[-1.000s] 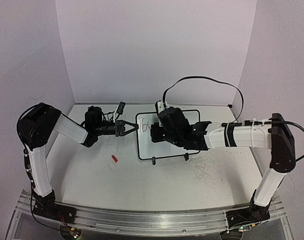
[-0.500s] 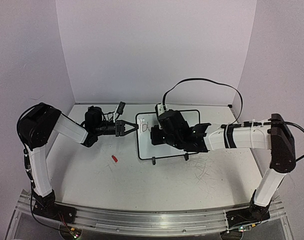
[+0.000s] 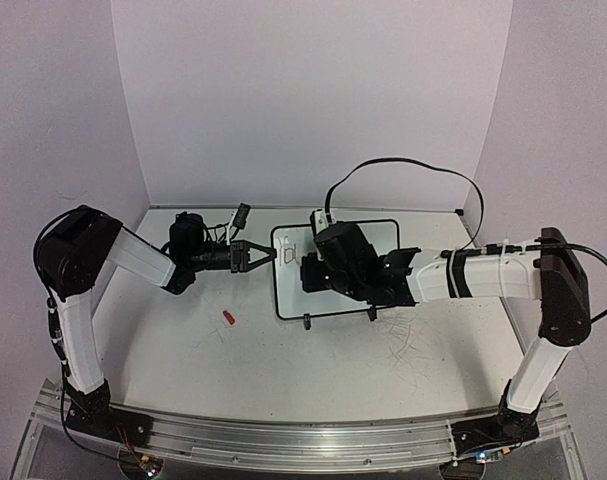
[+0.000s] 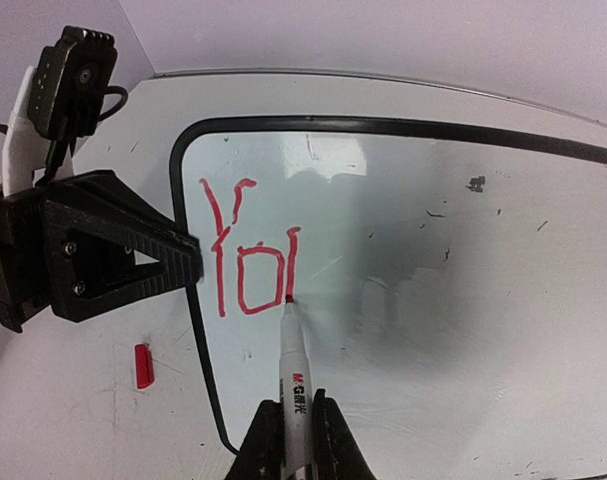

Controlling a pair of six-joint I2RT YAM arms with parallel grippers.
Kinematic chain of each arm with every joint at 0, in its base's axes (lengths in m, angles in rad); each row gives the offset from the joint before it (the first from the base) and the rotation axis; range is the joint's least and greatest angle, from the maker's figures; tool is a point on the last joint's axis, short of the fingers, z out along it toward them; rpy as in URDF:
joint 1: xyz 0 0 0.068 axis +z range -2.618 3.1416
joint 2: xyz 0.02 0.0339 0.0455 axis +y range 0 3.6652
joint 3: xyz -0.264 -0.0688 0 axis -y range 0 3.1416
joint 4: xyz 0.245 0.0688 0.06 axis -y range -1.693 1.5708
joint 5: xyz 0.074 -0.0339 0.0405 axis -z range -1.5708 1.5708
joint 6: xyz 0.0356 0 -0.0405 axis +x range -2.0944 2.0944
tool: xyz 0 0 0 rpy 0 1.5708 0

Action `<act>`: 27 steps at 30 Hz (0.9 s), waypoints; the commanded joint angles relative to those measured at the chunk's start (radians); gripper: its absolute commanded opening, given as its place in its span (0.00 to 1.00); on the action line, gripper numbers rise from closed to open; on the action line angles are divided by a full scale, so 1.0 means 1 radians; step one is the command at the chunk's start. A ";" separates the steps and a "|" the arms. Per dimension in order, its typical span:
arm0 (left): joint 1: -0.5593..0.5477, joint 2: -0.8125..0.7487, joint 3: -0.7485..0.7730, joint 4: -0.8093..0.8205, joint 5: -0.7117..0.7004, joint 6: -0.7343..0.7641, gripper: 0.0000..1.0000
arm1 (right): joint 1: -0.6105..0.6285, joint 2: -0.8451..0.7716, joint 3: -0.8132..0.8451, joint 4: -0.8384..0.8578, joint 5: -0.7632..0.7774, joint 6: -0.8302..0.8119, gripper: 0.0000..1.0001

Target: Write a sentence on the whiteboard

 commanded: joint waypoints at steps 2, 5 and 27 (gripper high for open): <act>-0.005 -0.054 0.016 0.017 0.037 -0.012 0.00 | -0.001 -0.028 -0.020 -0.021 0.016 0.012 0.00; -0.005 -0.054 0.018 0.017 0.036 -0.014 0.00 | -0.001 -0.030 -0.022 -0.048 0.024 0.012 0.00; -0.007 -0.053 0.022 0.016 0.039 -0.016 0.00 | -0.012 -0.024 0.038 -0.038 0.083 -0.039 0.00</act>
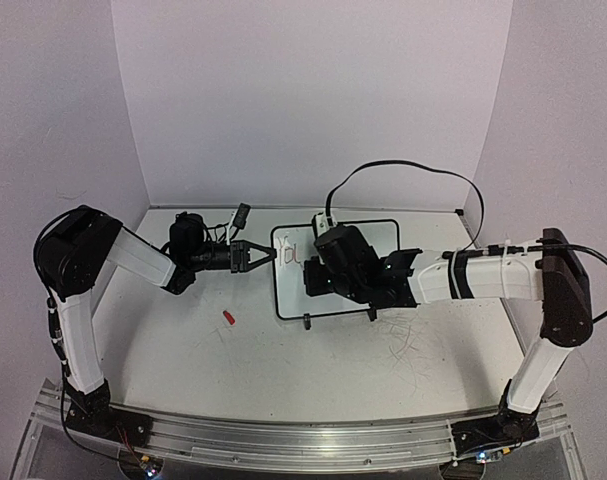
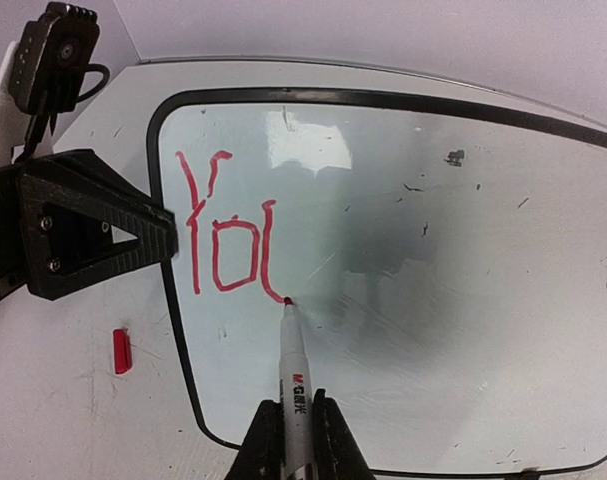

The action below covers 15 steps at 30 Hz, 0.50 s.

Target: Write a sentence on the whiteboard

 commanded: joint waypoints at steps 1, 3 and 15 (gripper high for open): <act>-0.007 -0.053 0.021 0.017 0.040 -0.016 0.00 | -0.017 -0.014 0.051 0.007 0.054 -0.025 0.00; -0.007 -0.053 0.021 0.017 0.041 -0.015 0.00 | -0.022 -0.012 0.054 0.012 0.051 -0.028 0.00; -0.007 -0.050 0.021 0.017 0.040 -0.014 0.00 | -0.042 -0.002 0.088 0.012 0.054 -0.056 0.00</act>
